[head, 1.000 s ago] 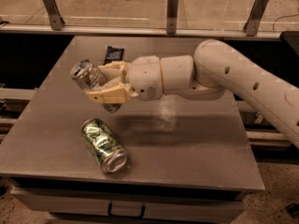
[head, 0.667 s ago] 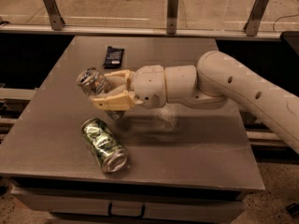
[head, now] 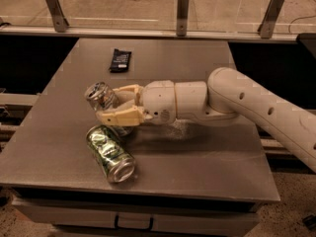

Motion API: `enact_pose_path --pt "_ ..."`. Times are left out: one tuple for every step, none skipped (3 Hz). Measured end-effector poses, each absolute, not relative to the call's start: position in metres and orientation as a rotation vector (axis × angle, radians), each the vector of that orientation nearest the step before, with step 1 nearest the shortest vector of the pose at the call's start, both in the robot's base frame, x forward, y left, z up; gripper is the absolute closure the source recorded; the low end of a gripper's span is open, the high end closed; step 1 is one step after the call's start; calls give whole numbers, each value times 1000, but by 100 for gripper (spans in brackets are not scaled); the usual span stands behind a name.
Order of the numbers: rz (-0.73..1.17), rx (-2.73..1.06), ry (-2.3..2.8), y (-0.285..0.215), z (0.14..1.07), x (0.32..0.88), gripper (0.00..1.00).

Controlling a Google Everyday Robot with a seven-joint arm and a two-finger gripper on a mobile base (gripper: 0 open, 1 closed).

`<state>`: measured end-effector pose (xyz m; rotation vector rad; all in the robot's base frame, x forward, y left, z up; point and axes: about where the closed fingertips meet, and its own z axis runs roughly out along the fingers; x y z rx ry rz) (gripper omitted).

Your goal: Move redbull can near green can

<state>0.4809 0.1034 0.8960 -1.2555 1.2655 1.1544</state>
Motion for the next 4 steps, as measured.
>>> enact_pose_path --pt "1158 -1238 1284 99 889 481 14" --pt "1159 -1225 1300 94 882 480 0" --pt "1130 -1214 1325 78 879 483 0" --pt "1081 -1210 1352 58 880 488 0"
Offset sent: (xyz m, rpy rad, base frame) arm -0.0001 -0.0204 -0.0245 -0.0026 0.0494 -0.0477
